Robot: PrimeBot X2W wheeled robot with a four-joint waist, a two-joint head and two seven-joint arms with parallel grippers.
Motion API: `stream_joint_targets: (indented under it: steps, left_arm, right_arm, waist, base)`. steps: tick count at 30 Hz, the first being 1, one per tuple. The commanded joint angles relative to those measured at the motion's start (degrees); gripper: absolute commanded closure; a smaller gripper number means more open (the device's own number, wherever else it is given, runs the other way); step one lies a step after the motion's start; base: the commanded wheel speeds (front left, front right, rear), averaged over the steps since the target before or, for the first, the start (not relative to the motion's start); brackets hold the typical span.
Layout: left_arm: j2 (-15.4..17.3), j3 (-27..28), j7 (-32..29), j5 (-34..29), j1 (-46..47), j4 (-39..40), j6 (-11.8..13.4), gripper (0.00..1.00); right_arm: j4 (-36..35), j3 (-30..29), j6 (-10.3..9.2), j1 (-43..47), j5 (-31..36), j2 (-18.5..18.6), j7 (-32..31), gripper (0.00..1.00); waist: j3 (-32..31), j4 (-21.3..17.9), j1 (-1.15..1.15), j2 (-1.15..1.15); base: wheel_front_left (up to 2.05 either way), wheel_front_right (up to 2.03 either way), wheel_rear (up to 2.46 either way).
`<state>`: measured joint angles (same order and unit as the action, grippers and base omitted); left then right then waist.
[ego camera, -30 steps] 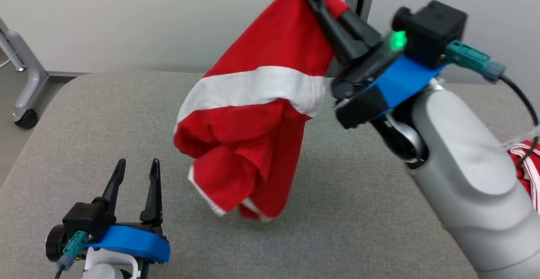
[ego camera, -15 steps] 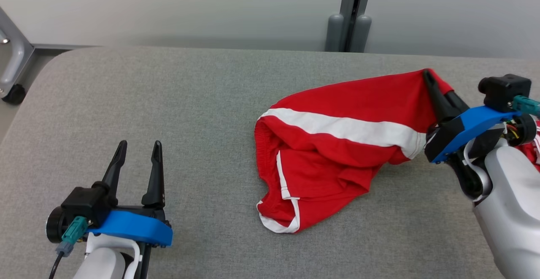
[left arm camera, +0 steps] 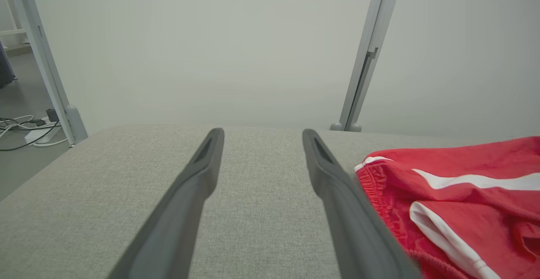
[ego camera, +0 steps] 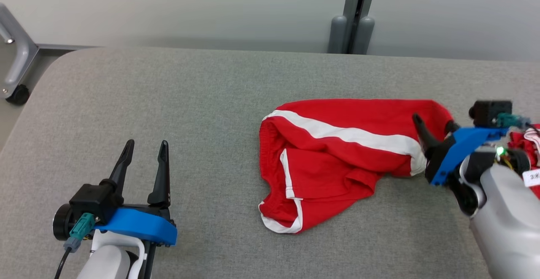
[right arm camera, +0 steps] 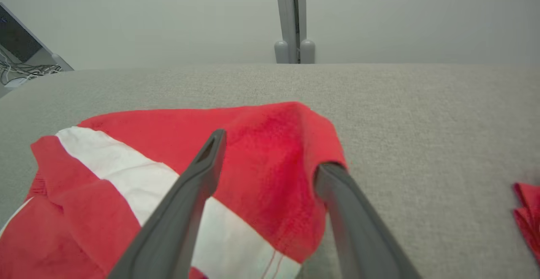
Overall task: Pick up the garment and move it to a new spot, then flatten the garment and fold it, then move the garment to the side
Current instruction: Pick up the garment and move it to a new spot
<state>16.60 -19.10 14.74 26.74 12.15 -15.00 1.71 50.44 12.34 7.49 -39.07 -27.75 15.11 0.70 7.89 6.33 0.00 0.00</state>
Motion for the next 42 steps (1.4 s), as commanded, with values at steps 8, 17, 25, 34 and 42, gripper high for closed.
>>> stream_joint_targets:
  steps: [8,17,25,34,42]
  left_arm:
    - [0.89,1.19,0.32,0.69,-2.03,0.5,0.78,0.0]
    - [1.4,2.11,0.43,1.14,-3.44,1.67,1.26,0.0]
    - [1.3,1.72,0.43,1.05,-2.58,1.66,0.96,0.0]
    - [1.04,0.94,0.44,0.69,-1.11,1.32,0.51,0.0]
    - [0.82,0.59,0.44,0.63,-0.46,0.93,0.46,0.0]
  right_arm:
    - [-4.62,0.1,0.0,8.88,-1.39,2.26,-4.45,0.0]
    - [-24.92,-0.47,0.0,20.44,5.7,-0.43,-0.85,0.0]
    - [-35.55,8.38,0.0,24.48,10.88,-5.06,-6.84,0.0]
    - [-26.49,19.07,0.0,17.61,17.28,-8.32,-9.55,0.0]
    - [-13.41,21.38,0.0,11.24,21.13,-10.77,-6.96,0.0]
  waist:
    - [-2.55,-2.42,0.0,0.0]
    - [-2.43,-2.8,0.0,0.0]
    - [-2.09,-1.82,0.0,0.0]
    - [-1.01,-0.08,0.0,0.0]
    - [-0.39,1.74,0.0,0.0]
  base:
    - [0.0,0.0,0.0]
    - [0.0,0.0,0.0]
    - [0.0,0.0,0.0]
    - [0.0,0.0,0.0]
    - [0.0,0.0,0.0]
